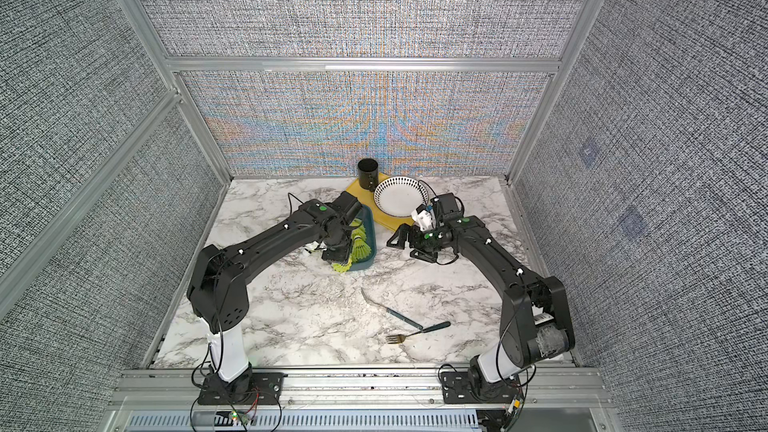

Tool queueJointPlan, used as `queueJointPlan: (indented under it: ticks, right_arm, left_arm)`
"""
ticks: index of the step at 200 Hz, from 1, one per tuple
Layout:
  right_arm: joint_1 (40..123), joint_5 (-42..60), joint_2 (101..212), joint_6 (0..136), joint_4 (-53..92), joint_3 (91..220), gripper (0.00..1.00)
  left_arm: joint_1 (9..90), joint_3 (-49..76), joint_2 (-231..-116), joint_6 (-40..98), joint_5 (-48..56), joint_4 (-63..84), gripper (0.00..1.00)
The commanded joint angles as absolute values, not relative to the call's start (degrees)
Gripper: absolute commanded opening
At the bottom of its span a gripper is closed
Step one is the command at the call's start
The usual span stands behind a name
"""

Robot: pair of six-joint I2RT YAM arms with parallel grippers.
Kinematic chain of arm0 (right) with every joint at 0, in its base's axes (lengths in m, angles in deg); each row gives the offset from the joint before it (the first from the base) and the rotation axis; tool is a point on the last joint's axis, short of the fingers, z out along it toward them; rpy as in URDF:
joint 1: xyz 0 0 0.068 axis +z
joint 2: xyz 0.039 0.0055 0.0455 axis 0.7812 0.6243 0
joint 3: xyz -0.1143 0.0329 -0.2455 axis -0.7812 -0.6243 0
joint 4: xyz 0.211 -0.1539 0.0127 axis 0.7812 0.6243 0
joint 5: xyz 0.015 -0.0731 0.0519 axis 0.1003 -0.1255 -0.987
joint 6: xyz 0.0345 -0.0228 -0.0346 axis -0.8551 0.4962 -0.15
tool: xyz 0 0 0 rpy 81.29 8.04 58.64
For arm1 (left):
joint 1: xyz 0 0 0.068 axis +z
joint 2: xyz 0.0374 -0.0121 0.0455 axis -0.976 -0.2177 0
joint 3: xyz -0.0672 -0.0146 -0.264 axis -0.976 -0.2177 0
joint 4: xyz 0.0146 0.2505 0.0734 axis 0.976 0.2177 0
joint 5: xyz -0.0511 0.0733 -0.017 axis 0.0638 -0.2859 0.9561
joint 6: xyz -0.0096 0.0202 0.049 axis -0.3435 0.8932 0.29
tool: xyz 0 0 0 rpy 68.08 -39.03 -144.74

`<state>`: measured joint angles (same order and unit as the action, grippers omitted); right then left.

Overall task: Put the shuttlecocks into the storage box
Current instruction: Place the shuttlecock in the storage box.

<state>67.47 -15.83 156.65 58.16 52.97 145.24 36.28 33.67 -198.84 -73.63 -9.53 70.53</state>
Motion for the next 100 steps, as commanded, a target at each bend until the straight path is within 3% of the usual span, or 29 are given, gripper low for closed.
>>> queueJointPlan:
  ticks: [1,100]
  right_arm:
    - [67.5,-15.7,156.8,58.1,52.4,145.1,0.99]
    - [67.7,-21.3,159.7,57.3,49.3,146.2,0.99]
  left_arm:
    - [36.6,34.2,-199.6,-74.9,-9.2,72.5,0.02]
    - [36.8,30.1,-198.7,-71.4,-21.9,60.9,0.02]
